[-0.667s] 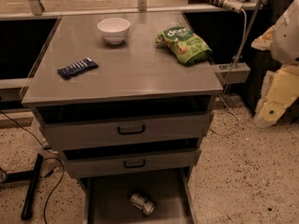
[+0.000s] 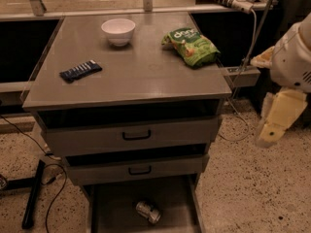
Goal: Pick 7up can from bottom drawer and place on counter
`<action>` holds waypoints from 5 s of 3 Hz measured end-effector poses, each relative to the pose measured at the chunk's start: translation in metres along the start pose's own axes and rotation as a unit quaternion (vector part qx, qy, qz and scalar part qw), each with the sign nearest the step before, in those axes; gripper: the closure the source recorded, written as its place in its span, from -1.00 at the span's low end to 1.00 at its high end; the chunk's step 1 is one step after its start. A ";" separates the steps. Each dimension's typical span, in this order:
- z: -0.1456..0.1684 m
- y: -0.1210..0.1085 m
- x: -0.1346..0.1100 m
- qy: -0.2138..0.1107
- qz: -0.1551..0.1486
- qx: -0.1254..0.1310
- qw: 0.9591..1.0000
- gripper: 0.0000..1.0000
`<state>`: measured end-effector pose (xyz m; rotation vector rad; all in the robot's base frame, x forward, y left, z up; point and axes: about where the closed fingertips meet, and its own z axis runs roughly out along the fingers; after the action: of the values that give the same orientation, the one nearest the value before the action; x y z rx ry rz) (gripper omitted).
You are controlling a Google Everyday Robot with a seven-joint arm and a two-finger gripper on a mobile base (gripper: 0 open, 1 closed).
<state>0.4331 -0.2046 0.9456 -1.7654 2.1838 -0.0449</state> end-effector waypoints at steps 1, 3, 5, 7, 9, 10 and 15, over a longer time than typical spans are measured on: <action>0.041 0.025 0.003 -0.020 -0.019 -0.018 0.999 -1.00; 0.141 0.060 0.033 -0.046 -0.011 -0.029 0.998 -1.00; 0.202 0.069 0.040 -0.061 0.010 -0.020 0.998 -1.00; 0.321 0.091 0.040 -0.106 0.023 -0.074 0.991 -1.00; 0.432 0.101 0.056 -0.158 0.036 -0.075 0.984 -1.00; 0.473 0.106 0.063 -0.177 0.055 -0.076 0.980 -1.00; 0.629 0.130 0.082 -0.311 0.065 -0.057 0.947 -1.00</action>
Offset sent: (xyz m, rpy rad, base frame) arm -0.0294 0.0114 -0.1738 0.1030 0.0516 0.1135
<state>0.4680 -0.1390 0.3026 -1.4203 1.8440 0.5987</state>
